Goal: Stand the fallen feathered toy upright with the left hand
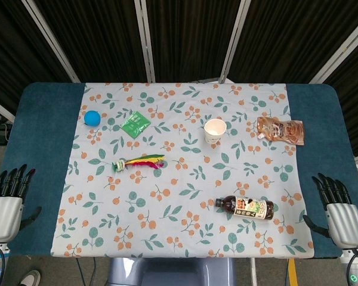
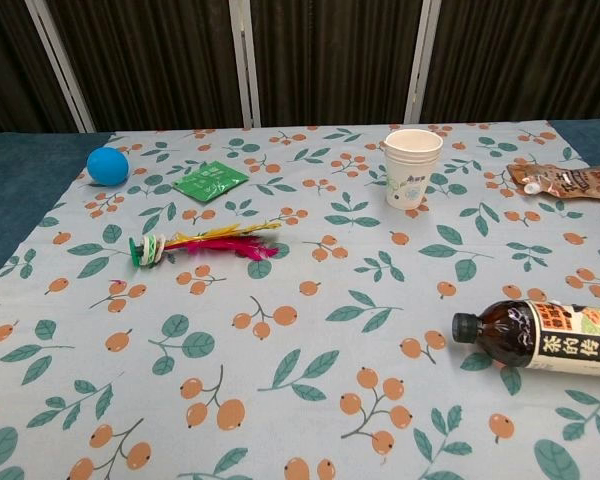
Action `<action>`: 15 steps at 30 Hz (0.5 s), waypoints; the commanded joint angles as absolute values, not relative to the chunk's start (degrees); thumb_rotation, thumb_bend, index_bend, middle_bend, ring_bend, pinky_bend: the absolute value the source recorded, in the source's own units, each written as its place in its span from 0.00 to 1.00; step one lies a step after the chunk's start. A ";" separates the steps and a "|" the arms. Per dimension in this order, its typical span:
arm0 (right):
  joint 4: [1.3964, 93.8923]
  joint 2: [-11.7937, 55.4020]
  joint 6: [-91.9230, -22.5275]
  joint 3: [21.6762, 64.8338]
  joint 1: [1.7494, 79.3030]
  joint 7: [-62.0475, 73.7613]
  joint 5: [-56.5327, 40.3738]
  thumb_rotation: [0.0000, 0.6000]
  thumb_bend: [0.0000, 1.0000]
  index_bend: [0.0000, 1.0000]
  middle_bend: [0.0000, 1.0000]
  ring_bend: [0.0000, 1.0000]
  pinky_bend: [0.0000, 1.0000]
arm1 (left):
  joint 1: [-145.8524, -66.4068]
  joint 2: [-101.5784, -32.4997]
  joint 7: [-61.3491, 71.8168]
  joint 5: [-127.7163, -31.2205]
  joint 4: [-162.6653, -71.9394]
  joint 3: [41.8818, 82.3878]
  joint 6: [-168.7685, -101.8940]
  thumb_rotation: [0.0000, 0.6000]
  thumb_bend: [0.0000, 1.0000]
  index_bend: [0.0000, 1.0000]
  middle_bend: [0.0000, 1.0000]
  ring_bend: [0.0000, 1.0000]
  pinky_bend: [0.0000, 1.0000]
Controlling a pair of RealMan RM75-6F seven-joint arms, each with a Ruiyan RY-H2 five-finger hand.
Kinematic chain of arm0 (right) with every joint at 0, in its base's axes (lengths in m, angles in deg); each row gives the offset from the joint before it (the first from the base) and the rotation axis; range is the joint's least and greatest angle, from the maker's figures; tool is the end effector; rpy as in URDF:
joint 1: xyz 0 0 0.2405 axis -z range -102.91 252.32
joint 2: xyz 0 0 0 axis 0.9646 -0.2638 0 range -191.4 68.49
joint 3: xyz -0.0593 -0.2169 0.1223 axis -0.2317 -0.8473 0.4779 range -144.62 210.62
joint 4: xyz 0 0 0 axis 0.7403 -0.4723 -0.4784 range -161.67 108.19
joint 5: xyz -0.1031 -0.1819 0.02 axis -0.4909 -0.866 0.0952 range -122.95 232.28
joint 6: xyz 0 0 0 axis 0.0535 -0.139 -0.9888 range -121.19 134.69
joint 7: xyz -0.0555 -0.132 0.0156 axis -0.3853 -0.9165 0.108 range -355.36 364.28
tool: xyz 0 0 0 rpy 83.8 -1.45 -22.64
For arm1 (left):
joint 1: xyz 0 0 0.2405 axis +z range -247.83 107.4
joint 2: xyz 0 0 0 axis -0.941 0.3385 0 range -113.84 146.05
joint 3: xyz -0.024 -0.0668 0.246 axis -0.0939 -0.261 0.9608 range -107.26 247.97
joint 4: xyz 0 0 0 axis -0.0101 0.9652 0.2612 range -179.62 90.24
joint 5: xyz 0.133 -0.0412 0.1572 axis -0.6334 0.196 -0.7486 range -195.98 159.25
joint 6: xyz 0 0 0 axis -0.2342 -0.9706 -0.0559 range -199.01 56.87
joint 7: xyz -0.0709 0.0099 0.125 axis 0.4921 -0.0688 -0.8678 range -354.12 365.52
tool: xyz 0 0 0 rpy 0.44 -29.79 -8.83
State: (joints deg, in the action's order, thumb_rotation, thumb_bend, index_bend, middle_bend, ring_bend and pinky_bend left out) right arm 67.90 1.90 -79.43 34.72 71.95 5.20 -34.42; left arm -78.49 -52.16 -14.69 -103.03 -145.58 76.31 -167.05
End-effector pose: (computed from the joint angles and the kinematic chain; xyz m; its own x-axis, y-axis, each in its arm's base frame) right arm -0.3037 -0.1650 0.1565 0.3629 -0.0190 0.9316 -0.9316 -0.0309 0.3622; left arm -0.2721 0.1625 0.1336 0.5255 -0.0386 0.8499 0.8501 -0.0169 -0.5264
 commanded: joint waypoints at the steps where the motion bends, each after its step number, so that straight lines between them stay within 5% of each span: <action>1: 67.87 1.85 -79.48 34.75 71.97 5.33 -34.40 1.00 0.16 0.03 0.00 0.00 0.00 | -78.25 -52.10 -14.33 -103.16 -145.55 75.95 -166.71 1.00 0.26 0.04 0.00 0.00 0.00; 15: 67.94 1.70 -79.21 34.62 71.93 5.54 -34.45 1.00 0.16 0.03 0.00 0.00 0.00 | -77.49 -52.24 -13.89 -104.77 -145.88 74.71 -164.70 1.00 0.26 0.04 0.00 0.00 0.00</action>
